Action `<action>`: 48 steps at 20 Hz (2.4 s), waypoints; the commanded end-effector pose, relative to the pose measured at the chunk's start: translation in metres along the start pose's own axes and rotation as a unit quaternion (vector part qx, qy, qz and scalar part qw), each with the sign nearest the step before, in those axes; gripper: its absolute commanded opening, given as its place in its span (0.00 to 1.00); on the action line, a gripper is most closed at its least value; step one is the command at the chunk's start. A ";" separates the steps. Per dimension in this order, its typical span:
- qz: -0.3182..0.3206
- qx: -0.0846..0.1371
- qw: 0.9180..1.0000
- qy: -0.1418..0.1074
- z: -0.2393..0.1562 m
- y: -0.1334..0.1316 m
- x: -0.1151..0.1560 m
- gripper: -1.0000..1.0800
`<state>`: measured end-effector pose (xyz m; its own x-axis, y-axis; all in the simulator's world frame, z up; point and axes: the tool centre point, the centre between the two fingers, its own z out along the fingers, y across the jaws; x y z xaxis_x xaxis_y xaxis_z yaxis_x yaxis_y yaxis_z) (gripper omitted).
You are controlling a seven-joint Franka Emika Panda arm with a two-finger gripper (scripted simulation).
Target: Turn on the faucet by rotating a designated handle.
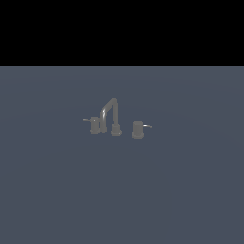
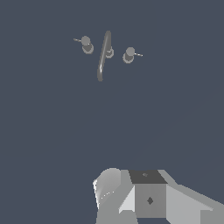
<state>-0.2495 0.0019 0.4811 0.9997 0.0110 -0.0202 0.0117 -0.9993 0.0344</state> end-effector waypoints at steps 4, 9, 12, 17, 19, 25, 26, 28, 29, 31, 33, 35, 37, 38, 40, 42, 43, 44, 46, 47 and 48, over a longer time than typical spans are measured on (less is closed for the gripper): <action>-0.001 0.003 1.000 -0.001 0.002 -0.001 0.002 0.00; -0.003 0.013 1.000 -0.004 0.008 -0.003 0.009 0.00; -0.004 0.014 1.000 -0.004 0.009 -0.003 0.009 0.00; 0.001 0.016 1.000 -0.004 0.009 -0.004 0.013 0.00; 0.007 0.020 1.000 -0.005 0.010 -0.005 0.017 0.00; 0.037 0.036 0.999 -0.007 0.013 -0.010 0.036 0.00; 0.044 0.039 0.998 -0.008 0.014 -0.012 0.041 0.00; 0.059 0.047 0.997 -0.010 0.016 -0.014 0.051 0.00; 0.068 0.050 0.996 -0.012 0.017 -0.016 0.056 0.00; 0.088 0.059 0.994 -0.015 0.021 -0.019 0.069 0.00; 0.110 0.067 0.991 -0.019 0.025 -0.023 0.082 0.00; 0.135 0.076 0.988 -0.024 0.030 -0.027 0.097 0.00; 0.161 0.083 0.983 -0.029 0.036 -0.031 0.112 0.00; 0.173 0.087 0.981 -0.031 0.040 -0.033 0.120 0.00; 0.199 0.093 0.975 -0.037 0.047 -0.037 0.134 0.00; 0.226 0.098 0.968 -0.042 0.055 -0.042 0.149 0.00; 0.239 0.100 0.965 -0.045 0.059 -0.044 0.156 0.00; 0.252 0.102 0.961 -0.048 0.063 -0.046 0.163 0.00; 0.279 0.105 0.953 -0.054 0.073 -0.051 0.177 0.00; 0.292 0.106 0.949 -0.056 0.078 -0.053 0.184 0.00; 0.306 0.107 0.944 -0.059 0.083 -0.055 0.191 0.00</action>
<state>-0.0711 0.0529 0.4006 0.8345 -0.5266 -0.1623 -0.5470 -0.8272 -0.1289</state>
